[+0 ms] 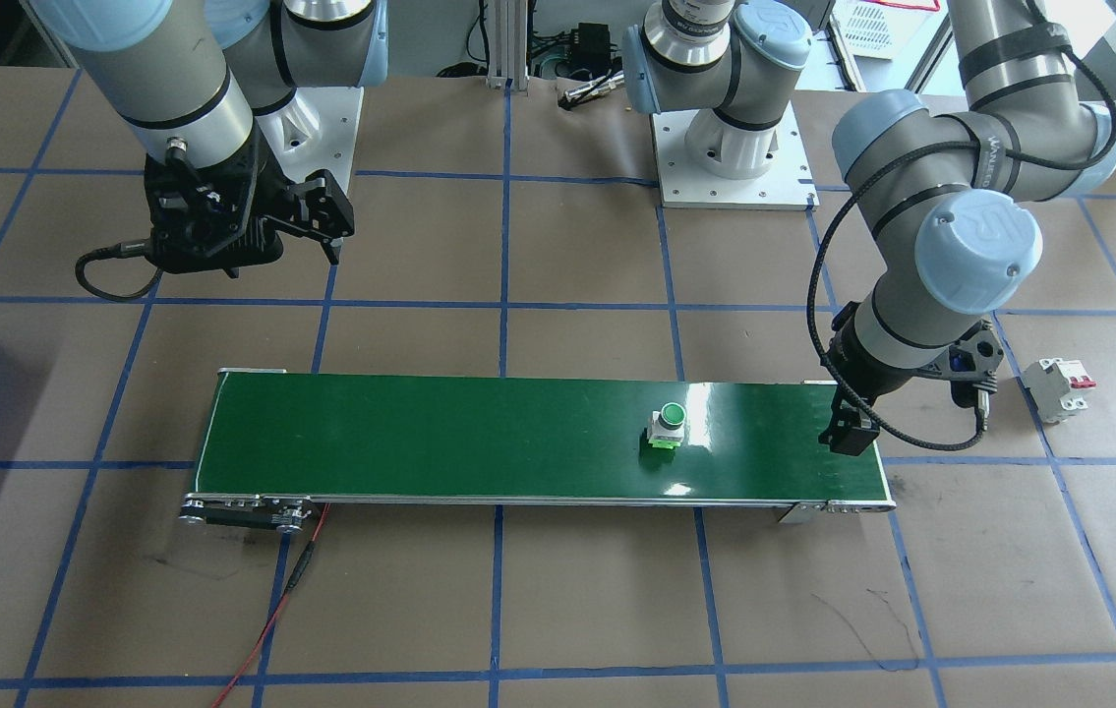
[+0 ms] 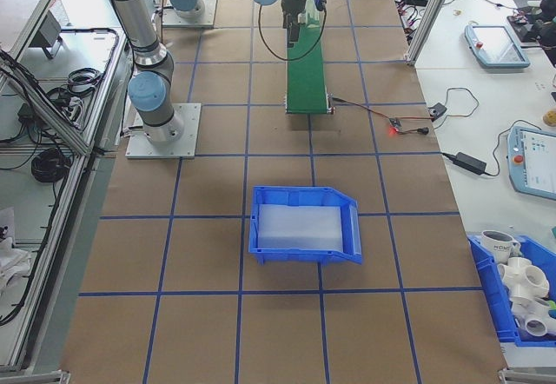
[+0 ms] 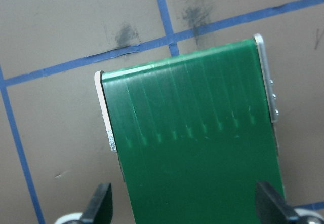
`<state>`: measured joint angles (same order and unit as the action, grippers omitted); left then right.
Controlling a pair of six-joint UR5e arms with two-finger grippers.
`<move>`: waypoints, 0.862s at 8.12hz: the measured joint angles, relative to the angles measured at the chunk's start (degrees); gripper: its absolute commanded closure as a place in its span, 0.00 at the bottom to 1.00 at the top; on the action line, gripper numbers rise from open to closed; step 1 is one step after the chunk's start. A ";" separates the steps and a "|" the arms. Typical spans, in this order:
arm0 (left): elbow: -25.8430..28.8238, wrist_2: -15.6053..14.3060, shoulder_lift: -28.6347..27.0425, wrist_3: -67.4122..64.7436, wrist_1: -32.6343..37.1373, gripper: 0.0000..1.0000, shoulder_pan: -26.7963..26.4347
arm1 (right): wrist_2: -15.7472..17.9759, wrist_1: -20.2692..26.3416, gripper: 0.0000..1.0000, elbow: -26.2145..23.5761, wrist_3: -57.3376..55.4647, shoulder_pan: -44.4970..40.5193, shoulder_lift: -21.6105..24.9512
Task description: Move button from left to right
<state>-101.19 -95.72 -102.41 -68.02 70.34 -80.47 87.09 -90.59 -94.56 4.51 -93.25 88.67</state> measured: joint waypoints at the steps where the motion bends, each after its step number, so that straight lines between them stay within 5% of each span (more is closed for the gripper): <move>1: 4.94 -0.67 0.56 2.61 5.47 0.00 -1.31 | -0.07 -0.26 0.00 -0.15 -0.46 0.00 -1.59; 5: 17.37 -1.09 6.15 18.42 15.55 0.00 -10.01 | -0.64 -12.25 0.00 -3.83 -0.97 0.38 -10.84; 7: 18.03 -0.93 9.50 34.99 20.70 0.00 -12.19 | -10.44 -13.91 0.01 -4.52 -1.00 3.95 -11.72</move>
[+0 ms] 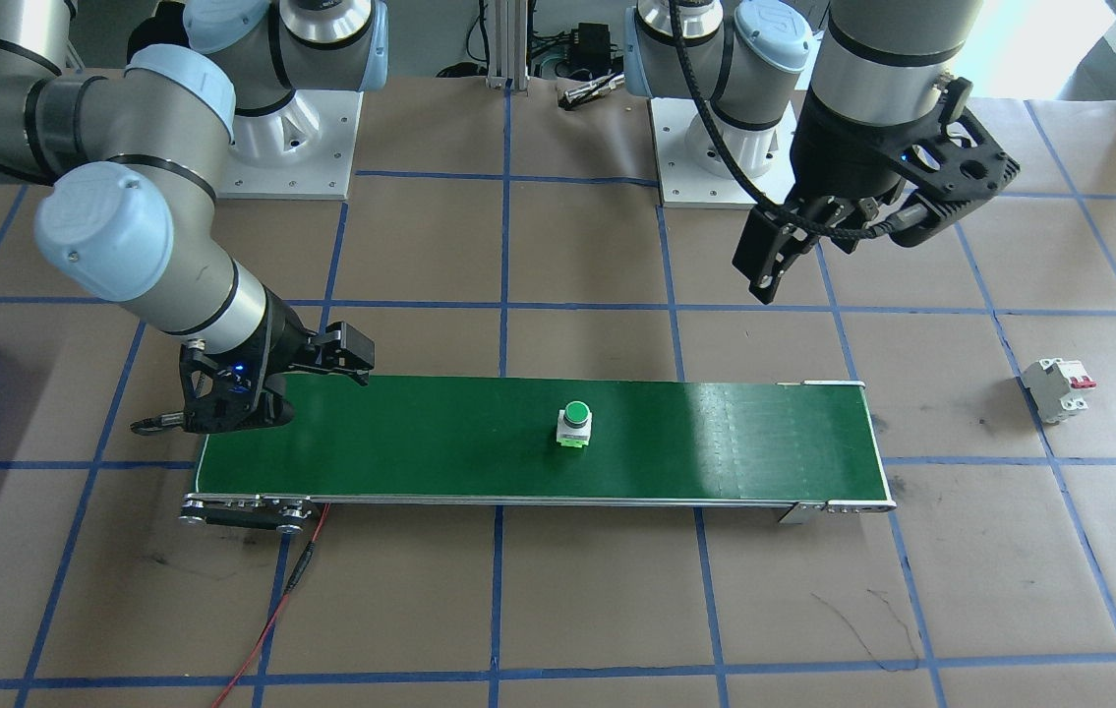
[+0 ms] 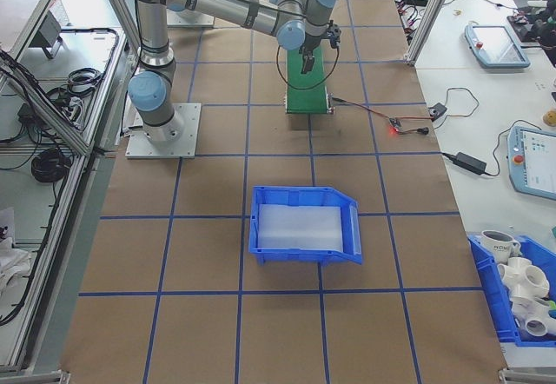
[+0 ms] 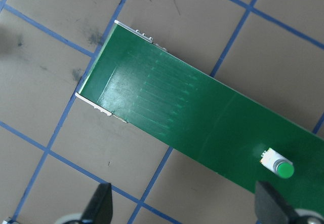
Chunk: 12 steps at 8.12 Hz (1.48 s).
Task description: Move button from left to right
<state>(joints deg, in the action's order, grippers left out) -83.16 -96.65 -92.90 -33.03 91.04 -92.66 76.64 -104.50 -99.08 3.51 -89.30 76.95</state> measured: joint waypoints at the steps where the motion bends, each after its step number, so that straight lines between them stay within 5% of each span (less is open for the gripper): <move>1: 0.01 0.41 0.52 5.92 1.65 0.00 -0.72 | -4.34 0.68 0.01 -0.37 -0.23 2.29 0.36; 4: -0.13 6.94 0.99 25.43 2.83 0.00 -1.28 | -5.55 -0.17 0.04 -0.90 -8.67 3.01 1.08; 6: -0.33 7.58 0.76 33.65 2.84 0.00 -1.82 | -2.64 -2.68 0.03 -0.94 -13.69 -0.66 0.90; 12: -0.29 7.55 0.97 35.55 2.45 0.00 -3.05 | -1.46 -10.13 0.11 -1.05 -16.14 -6.18 -2.97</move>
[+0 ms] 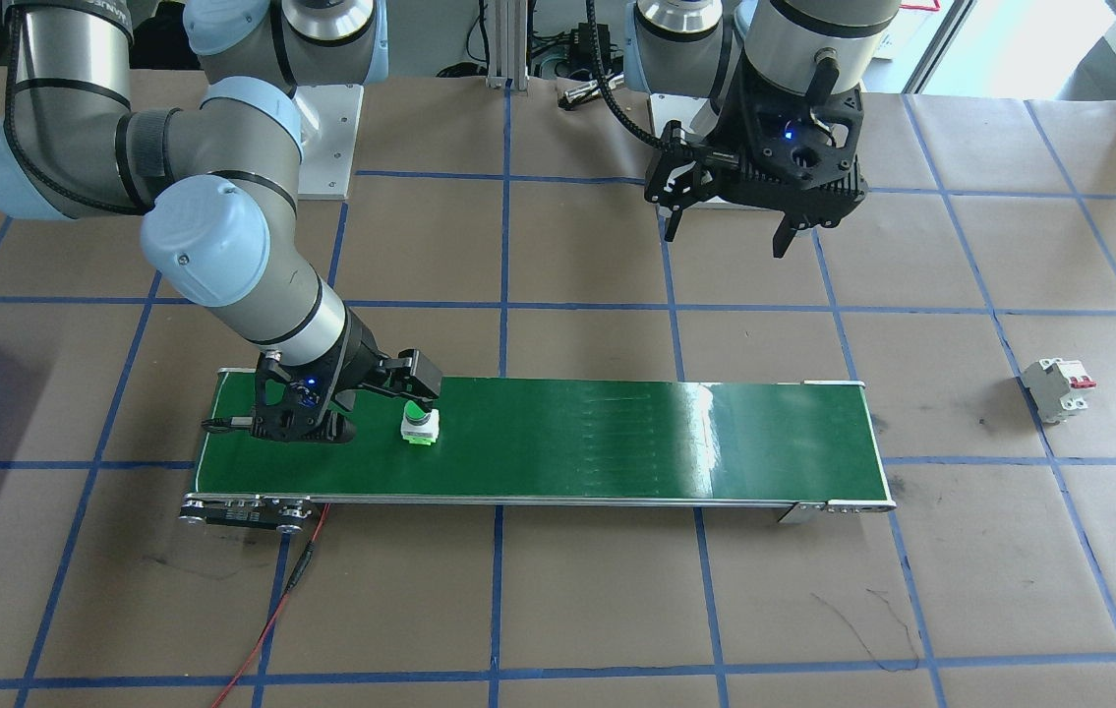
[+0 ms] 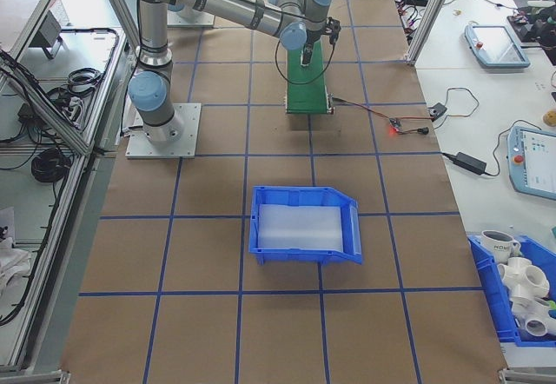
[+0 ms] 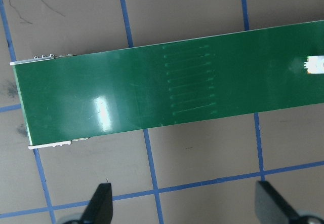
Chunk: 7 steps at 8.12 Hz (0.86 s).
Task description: Move button from left to right
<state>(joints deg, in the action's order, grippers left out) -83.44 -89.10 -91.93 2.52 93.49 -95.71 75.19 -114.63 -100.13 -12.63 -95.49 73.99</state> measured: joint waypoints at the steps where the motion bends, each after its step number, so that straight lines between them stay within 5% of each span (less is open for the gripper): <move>1: -0.08 0.03 0.01 -0.08 -0.02 0.00 0.00 | 0.59 -0.25 0.22 -0.03 0.60 -0.02 -1.12; 2: -0.11 0.09 0.04 -0.16 -0.04 0.00 0.00 | 1.54 -0.75 0.36 -0.05 1.40 -0.04 -2.29; 4: -0.20 0.18 0.02 -0.22 -0.06 0.00 0.00 | 5.60 -1.27 0.86 -0.01 3.13 -0.01 -4.20; 5: -0.22 0.18 0.09 -0.23 -0.06 0.00 0.00 | 7.13 -1.28 1.00 0.04 3.79 0.12 -4.55; 7: -0.28 0.17 0.15 -0.23 -0.06 0.00 0.00 | 11.26 -0.52 1.00 0.51 7.97 1.44 -3.89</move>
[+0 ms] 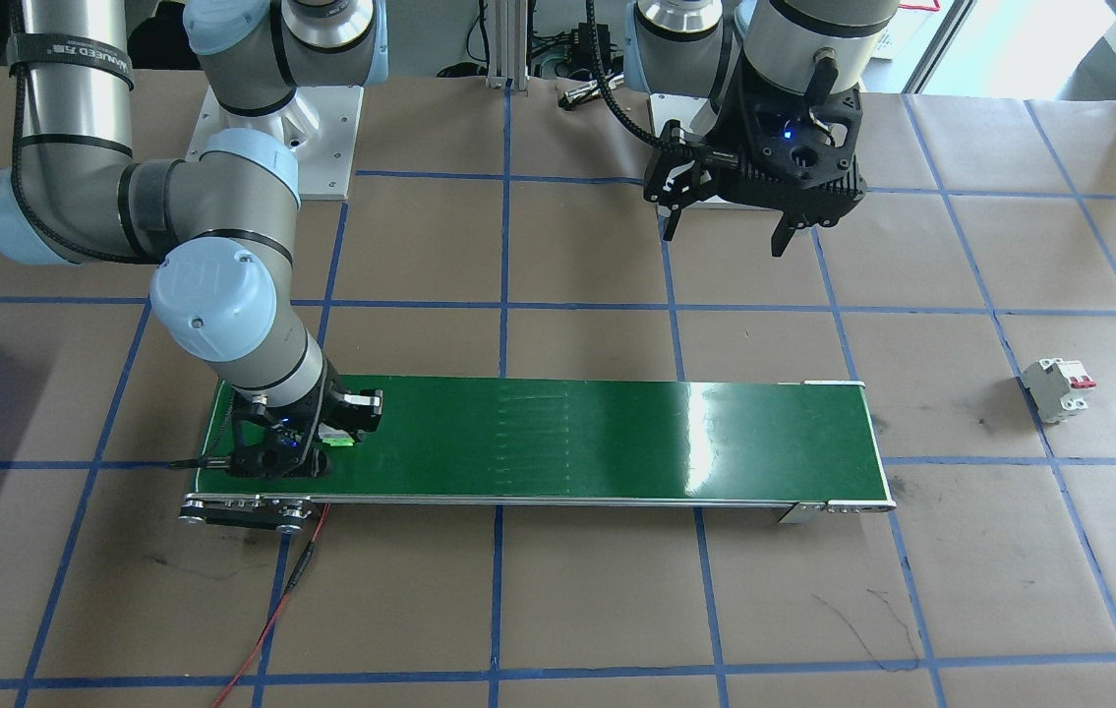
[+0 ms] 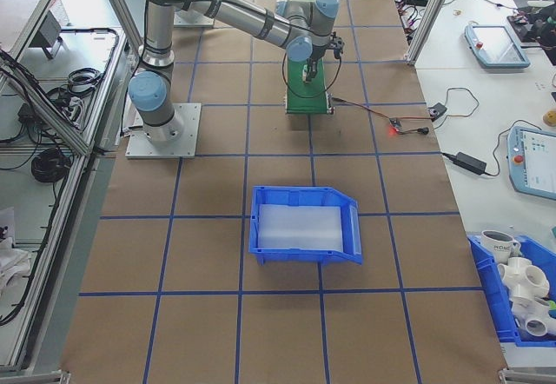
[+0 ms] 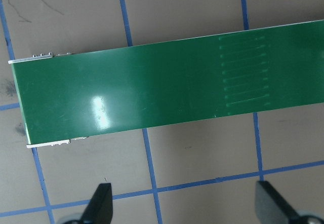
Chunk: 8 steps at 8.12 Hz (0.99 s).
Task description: Move button from left to right
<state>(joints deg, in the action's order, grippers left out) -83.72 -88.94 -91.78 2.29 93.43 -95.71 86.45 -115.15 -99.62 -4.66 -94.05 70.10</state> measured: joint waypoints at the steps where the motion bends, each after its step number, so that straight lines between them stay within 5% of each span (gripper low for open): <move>1: -0.02 0.03 -0.01 0.00 0.00 0.00 0.00 | 1.46 1.31 1.00 0.44 3.46 2.02 1.36; 5: -0.04 0.08 -0.09 0.00 0.00 0.00 0.00 | 9.63 11.94 1.00 6.16 41.82 16.91 7.50; 8: -0.02 -0.03 -0.44 0.00 0.00 0.00 0.00 | 11.53 11.25 1.00 6.90 76.86 33.36 9.86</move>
<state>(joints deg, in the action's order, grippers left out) -83.74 -88.96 -92.22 2.28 93.43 -95.71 97.98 -103.90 -92.72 72.20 -60.69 79.96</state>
